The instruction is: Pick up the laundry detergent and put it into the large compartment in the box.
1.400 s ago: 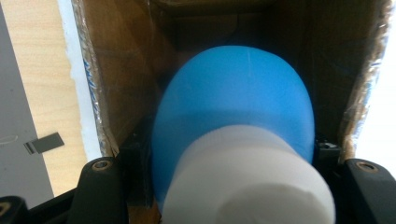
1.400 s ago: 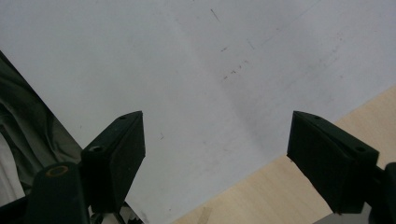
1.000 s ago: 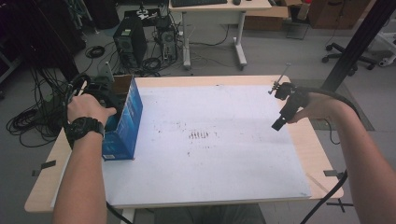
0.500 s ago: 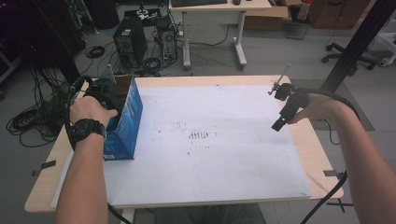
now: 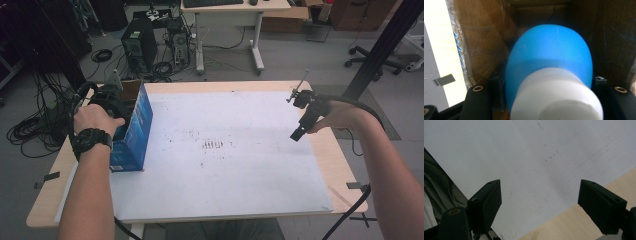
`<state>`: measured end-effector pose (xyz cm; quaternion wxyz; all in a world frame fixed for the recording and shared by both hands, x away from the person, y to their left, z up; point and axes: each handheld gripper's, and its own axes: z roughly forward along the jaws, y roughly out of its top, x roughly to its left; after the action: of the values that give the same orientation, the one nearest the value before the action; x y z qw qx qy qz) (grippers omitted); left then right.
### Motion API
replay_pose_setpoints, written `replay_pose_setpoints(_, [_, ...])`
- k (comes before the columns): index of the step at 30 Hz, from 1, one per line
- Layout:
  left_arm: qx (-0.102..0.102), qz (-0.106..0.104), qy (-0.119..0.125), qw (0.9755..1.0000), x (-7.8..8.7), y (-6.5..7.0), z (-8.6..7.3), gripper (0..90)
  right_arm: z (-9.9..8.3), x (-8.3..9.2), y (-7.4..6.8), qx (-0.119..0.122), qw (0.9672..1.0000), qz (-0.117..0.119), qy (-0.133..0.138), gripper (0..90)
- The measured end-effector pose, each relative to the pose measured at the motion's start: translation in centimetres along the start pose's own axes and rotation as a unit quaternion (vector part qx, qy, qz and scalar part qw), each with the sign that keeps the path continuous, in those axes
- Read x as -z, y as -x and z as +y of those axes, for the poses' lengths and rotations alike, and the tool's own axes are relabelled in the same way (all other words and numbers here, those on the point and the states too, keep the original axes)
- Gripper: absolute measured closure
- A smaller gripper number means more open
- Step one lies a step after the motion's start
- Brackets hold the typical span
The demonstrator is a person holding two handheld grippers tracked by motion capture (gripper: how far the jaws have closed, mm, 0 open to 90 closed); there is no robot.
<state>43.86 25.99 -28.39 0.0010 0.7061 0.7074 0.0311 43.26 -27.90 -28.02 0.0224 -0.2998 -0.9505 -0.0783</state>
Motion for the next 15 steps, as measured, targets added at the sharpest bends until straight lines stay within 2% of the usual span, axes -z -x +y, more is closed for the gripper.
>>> replay_pose_setpoints(5, [-0.001, 0.001, -0.002, 1.0000, -0.05, -0.07, 0.04, 36.0, -0.08, -0.15, 0.06, 0.000, 1.0000, 0.002, 0.001, 19.1])
replay_pose_setpoints(10, [-0.001, 0.003, -0.011, 0.9999, -0.46, 0.05, 0.11, 29.6, -0.14, -0.30, 0.13, -0.003, 1.0000, 0.003, 0.000, 19.1])
replay_pose_setpoints(15, [0.000, 0.001, -0.013, 0.9999, -0.48, 0.07, 0.16, 29.0, -0.11, -0.38, 0.16, 0.000, 1.0000, 0.003, 0.001, 19.1])
